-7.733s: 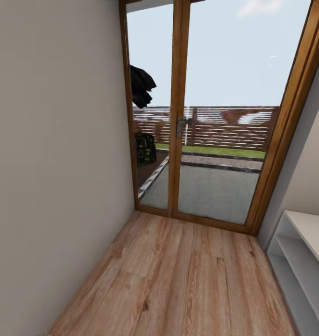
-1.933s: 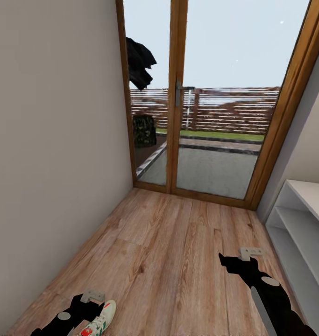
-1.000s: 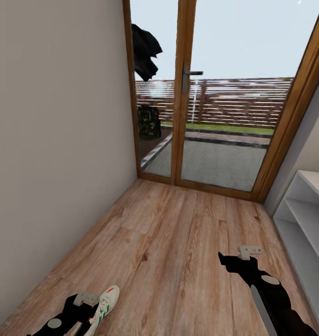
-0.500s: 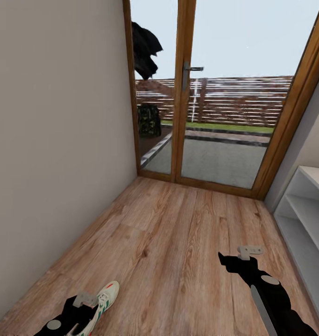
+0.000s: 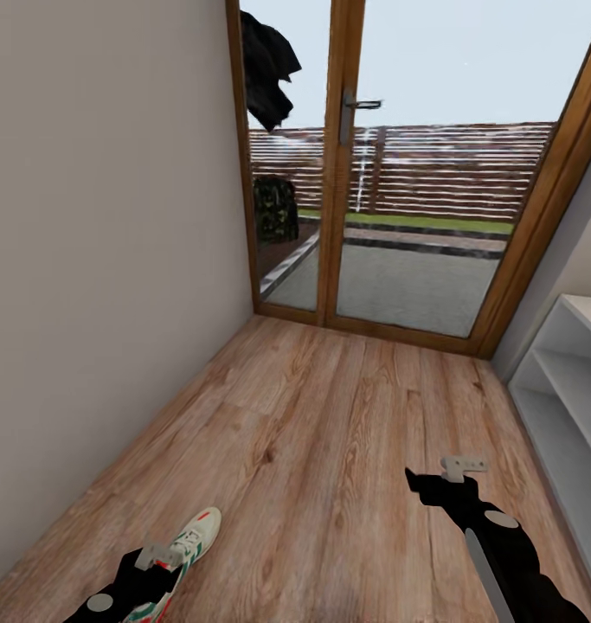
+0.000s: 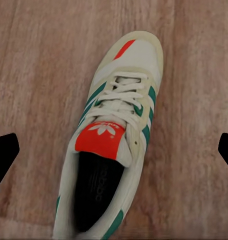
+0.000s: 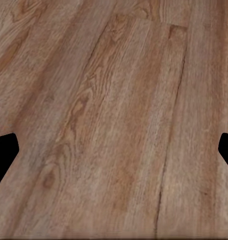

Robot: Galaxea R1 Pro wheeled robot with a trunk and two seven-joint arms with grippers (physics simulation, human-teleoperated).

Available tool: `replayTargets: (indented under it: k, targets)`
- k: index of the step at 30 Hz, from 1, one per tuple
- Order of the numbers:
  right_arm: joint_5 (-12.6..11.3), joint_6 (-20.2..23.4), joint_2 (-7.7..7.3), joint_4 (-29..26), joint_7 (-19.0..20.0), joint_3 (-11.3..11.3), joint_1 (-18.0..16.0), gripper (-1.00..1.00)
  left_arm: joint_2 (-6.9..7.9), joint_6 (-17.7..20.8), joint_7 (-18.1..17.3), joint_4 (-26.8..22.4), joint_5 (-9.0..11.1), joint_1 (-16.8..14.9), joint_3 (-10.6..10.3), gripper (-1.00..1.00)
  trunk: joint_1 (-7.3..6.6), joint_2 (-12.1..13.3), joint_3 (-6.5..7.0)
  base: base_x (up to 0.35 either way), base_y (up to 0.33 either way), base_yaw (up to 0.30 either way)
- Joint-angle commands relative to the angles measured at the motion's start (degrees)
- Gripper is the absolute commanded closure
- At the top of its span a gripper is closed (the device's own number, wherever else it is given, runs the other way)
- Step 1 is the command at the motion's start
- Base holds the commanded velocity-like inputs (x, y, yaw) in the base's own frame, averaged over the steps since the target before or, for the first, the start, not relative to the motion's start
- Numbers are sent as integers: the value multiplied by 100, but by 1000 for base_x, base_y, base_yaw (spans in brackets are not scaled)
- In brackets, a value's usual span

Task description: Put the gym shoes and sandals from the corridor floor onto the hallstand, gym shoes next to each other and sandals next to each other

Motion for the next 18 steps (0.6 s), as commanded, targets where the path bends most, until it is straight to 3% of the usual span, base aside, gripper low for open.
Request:
replayTargets:
  k: [1, 18]
  targets:
    - [-49, 26, 0, -6, -3, -6, -3, -100, 6, -22, -6, 2, -34, -1, 5, -100, 1, -4, -28, 0, 0, 0]
    - [-49, 26, 5, -17, -5, -9, -2, -100, 17, -33, -5, 3, -7, 4, 13, -100, 45, -26, -507, 0, 0, 65]
